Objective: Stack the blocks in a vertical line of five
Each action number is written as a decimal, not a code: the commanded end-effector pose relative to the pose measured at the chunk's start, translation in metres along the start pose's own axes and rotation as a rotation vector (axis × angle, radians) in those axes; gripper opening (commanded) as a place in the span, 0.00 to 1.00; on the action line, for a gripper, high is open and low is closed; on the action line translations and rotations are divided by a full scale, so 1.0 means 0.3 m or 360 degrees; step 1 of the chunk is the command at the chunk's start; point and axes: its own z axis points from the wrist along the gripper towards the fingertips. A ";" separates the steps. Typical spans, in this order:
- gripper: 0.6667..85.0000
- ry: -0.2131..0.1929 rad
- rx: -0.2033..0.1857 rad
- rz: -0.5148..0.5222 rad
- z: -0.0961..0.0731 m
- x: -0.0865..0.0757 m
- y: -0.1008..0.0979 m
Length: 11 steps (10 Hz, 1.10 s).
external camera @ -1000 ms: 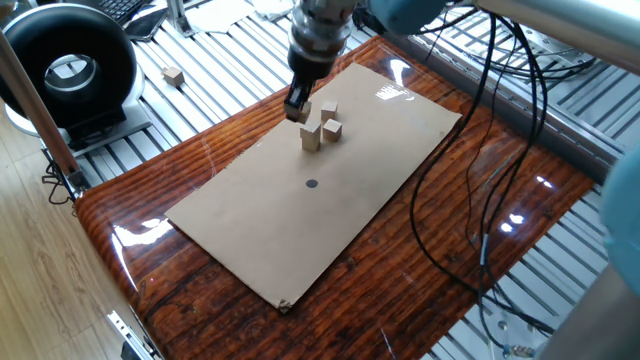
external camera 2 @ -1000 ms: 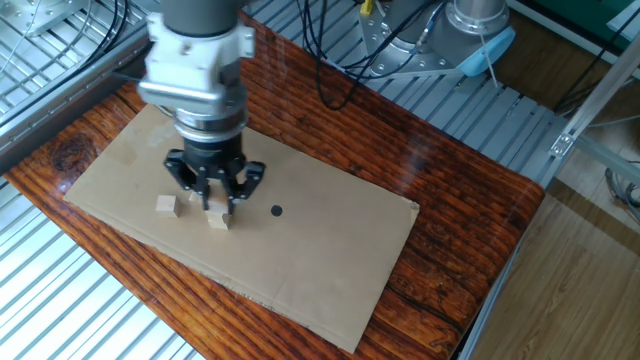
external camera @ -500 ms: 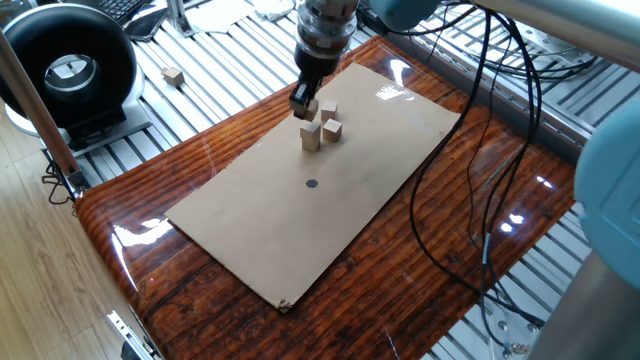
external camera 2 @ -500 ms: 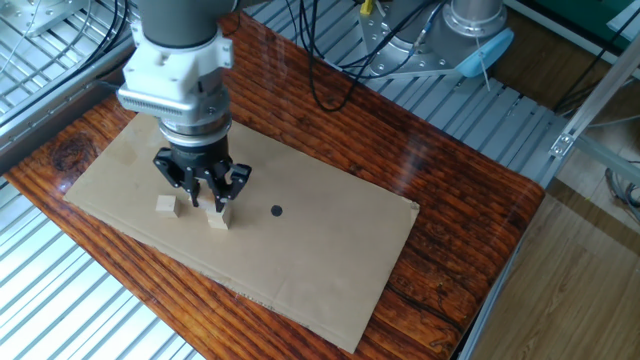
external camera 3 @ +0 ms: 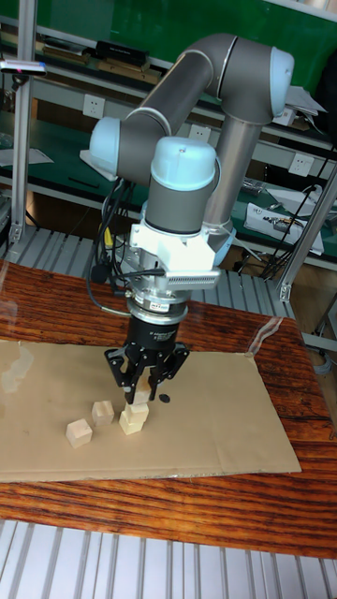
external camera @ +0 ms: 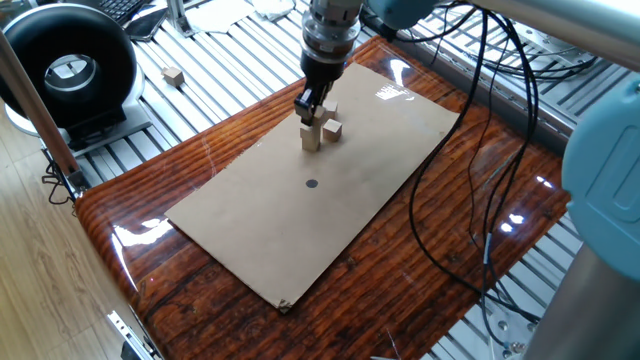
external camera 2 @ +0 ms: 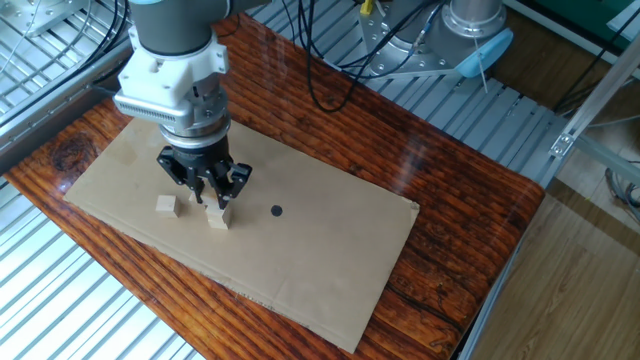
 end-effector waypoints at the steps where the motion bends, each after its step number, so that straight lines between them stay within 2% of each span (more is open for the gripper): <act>1: 0.00 0.0000 -0.0029 0.0046 0.006 -0.004 0.016; 11: 0.00 -0.0054 -0.0007 0.0118 0.022 -0.048 0.007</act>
